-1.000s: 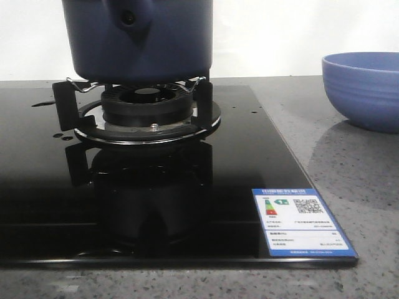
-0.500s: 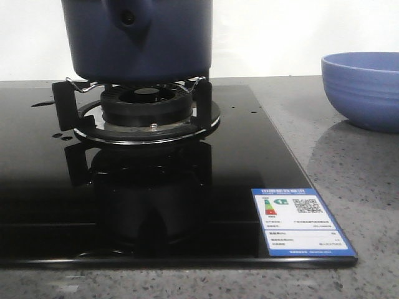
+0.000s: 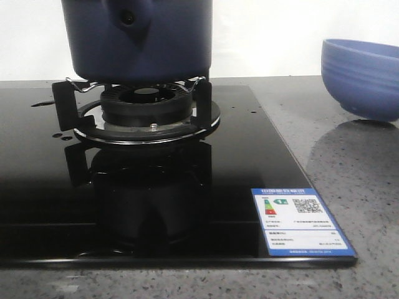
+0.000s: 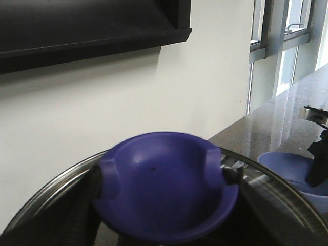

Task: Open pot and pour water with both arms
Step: 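Grasp the light blue bowl rim with the right gripper and lift, then carry the bowl with the right gripper over the saucepan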

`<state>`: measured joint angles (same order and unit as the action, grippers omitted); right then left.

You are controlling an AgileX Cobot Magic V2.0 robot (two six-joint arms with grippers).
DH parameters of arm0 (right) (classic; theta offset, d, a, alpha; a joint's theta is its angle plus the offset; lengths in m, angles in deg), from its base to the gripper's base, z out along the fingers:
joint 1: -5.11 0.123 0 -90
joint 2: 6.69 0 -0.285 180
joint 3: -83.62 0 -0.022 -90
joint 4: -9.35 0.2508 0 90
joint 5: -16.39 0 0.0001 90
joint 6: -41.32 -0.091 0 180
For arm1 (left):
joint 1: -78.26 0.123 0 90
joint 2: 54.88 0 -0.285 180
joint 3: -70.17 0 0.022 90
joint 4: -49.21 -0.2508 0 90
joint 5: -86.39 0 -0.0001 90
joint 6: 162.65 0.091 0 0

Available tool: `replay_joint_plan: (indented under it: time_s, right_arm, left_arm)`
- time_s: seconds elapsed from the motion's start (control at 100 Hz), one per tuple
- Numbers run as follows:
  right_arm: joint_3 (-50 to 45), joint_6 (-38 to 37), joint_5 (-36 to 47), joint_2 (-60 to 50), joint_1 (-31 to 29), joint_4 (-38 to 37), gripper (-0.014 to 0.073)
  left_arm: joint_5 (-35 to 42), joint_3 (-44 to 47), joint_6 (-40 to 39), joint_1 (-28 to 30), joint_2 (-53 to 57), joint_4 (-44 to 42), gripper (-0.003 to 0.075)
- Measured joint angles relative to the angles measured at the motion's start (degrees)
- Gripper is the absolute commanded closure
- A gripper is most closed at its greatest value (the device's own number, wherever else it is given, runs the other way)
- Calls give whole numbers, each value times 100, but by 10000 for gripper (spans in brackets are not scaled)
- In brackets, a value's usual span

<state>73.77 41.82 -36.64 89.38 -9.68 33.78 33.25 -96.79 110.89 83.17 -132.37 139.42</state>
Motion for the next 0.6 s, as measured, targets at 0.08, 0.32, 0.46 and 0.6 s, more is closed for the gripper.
replay_joint_plan:
  time_s: [0.08, 0.32, 0.46, 0.6]
  right_arm:
    - [38, 63, 20, 9, 0, 69, 662]
    - [593, 282, -210, 9, 135, 162, 653]
    - [1211, 346, -502, -1, 437, 139, 653]
    - [1939, 366, -695, -1, 880, 139, 652]
  left_arm:
    - [0, 0, 0, 0, 0, 0, 500]
    - [0, 0, 0, 0, 0, 20, 500]
    - [0, 0, 0, 0, 0, 96, 500]
    - [0, 0, 0, 0, 0, 133, 500]
